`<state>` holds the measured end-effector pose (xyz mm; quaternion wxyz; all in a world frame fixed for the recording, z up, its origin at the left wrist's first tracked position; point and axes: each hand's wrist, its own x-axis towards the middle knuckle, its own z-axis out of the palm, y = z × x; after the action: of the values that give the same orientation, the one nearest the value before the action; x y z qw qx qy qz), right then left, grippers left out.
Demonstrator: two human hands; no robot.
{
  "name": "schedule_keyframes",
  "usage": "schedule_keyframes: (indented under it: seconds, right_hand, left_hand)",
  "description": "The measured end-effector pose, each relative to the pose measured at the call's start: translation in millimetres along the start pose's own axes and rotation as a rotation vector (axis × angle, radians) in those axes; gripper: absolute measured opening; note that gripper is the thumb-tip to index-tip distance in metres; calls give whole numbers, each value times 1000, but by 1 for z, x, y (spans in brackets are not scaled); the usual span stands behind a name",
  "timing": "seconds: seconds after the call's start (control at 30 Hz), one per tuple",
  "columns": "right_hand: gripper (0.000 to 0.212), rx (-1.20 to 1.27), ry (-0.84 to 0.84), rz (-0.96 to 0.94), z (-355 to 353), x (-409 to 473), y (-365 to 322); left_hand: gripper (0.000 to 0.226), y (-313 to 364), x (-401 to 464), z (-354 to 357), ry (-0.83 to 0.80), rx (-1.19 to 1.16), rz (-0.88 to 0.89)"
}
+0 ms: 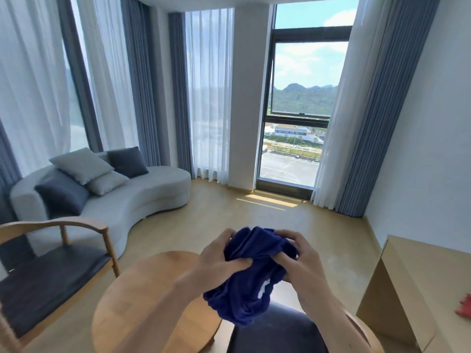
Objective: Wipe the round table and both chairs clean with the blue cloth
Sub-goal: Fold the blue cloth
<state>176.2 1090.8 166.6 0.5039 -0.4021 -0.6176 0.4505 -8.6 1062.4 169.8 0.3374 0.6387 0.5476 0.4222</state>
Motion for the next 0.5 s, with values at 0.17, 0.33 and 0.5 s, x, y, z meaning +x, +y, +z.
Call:
schedule_keyframes:
  seconds: [0.17,0.33,0.5]
  right_hand:
    - [40,-56,-158,-109,51,0,-18]
    - [48,-187,-364,-221,100,2,-26]
    - [27,-479,-278,-462,147,9,-32]
  left_hand:
    - [28,-5,-31,-50,24,-3,-28]
    - [27,-24,-50,-100,155,79,-21]
    - [30,-51,-66,-154,95,59,-41]
